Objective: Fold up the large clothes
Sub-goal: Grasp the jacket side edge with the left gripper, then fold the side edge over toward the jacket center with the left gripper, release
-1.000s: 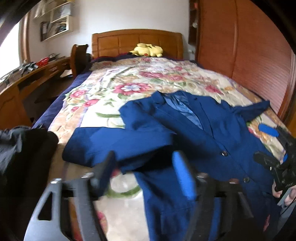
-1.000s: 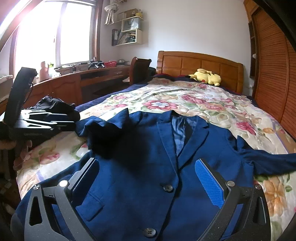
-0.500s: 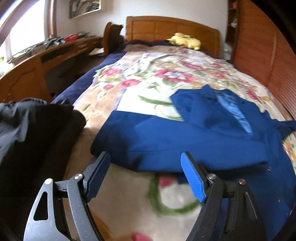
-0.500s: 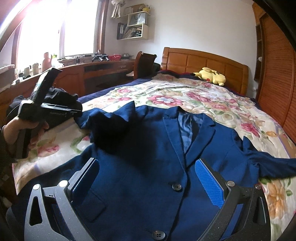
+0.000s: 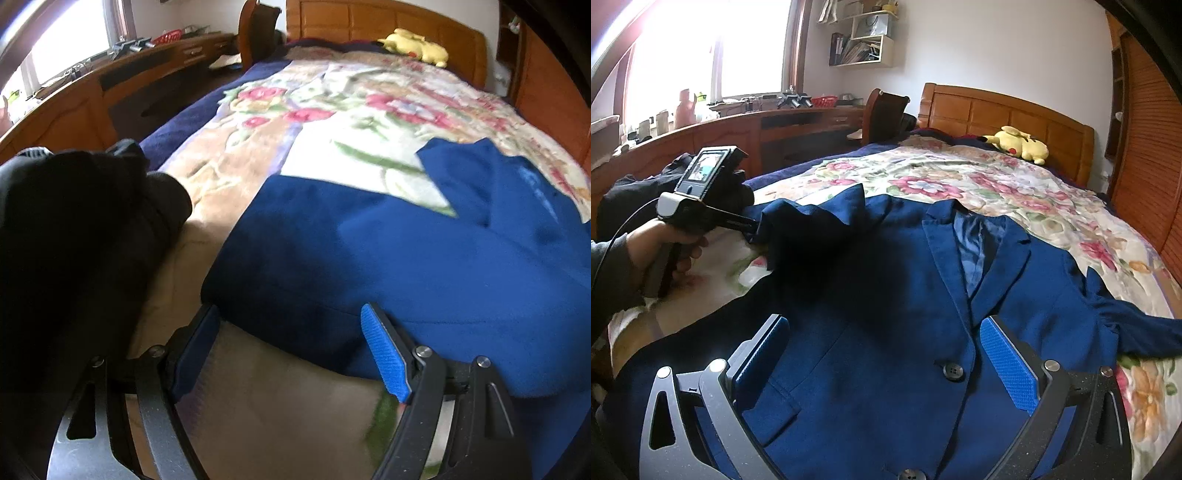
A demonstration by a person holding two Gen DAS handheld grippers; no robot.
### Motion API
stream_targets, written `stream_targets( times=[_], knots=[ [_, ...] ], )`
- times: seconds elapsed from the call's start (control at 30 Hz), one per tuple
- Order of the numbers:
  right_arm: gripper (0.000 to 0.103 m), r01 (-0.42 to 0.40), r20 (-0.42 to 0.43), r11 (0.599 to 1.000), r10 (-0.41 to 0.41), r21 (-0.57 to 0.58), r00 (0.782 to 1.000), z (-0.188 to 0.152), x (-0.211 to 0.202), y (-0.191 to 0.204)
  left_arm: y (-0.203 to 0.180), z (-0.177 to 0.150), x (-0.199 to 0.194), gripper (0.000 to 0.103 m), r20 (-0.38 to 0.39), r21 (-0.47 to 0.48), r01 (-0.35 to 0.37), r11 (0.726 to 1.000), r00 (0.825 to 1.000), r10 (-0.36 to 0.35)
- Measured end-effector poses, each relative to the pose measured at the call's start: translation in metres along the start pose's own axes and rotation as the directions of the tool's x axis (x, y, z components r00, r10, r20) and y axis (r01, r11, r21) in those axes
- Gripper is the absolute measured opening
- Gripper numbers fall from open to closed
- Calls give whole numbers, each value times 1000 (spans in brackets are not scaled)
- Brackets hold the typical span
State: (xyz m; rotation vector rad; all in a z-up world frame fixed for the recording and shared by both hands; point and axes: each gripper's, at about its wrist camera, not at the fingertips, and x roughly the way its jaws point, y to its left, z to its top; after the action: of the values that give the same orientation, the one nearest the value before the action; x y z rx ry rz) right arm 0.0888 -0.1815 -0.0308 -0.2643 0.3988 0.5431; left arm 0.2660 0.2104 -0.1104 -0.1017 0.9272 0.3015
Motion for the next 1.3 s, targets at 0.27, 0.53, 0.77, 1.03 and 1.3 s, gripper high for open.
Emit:
stream_targets(
  times=[0.27,0.53,0.77,1.03,1.3],
  knots=[
    [103,-2,-12,1000,2,-2,1000,0,4,-1,3,4,12,74,-35,-9,33,999,999,-33],
    [103,-7,-11,1000,7,-2,1000,0,3,-1,-2,1,10,30,-44,20,69,997,997,-68],
    [103,-5,-5,1000,5,-1,1000,1,2,-1,-23,-2,-11,9,-13,97,66,993,998,-65],
    [103,21,18,1000,-21,2,1000,0,-13,-13,-66,13,-83,9,133,169,105,980,983,-128],
    [103,78,31,996,-79,44,996,-10,-29,-43,-129,17,-152,8,254,286,191,939,930,-267]
  ],
)
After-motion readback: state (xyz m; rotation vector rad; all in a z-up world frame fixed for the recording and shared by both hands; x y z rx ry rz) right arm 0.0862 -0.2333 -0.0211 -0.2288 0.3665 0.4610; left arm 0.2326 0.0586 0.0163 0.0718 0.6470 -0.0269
